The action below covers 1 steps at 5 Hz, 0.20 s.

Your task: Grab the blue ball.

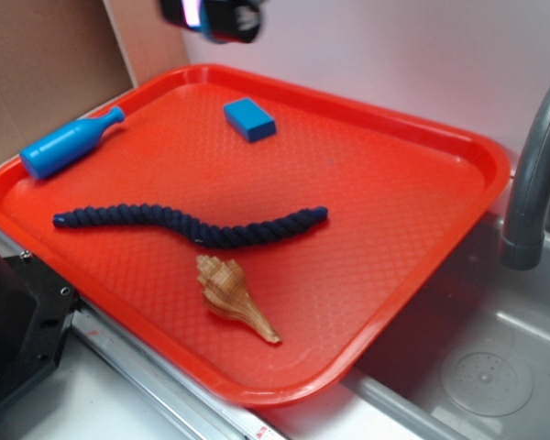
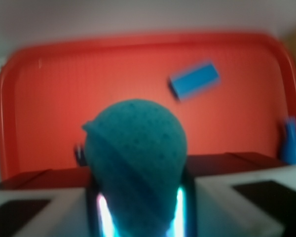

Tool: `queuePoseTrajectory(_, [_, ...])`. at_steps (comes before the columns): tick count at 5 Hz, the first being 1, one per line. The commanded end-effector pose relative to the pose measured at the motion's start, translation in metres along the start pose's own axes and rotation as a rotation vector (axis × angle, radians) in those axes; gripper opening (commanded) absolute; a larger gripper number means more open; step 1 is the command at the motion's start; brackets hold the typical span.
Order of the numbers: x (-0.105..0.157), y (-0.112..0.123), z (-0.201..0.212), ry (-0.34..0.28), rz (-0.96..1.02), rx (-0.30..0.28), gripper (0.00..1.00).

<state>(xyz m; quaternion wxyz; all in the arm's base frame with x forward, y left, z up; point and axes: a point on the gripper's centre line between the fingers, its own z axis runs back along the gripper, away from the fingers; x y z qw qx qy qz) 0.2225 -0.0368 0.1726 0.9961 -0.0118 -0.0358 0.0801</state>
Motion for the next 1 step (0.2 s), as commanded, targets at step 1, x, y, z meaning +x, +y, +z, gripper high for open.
queuePoseTrajectory(1, [-0.0331, 0.004, 0.0195, -0.022, -0.026, -0.006, 0.0])
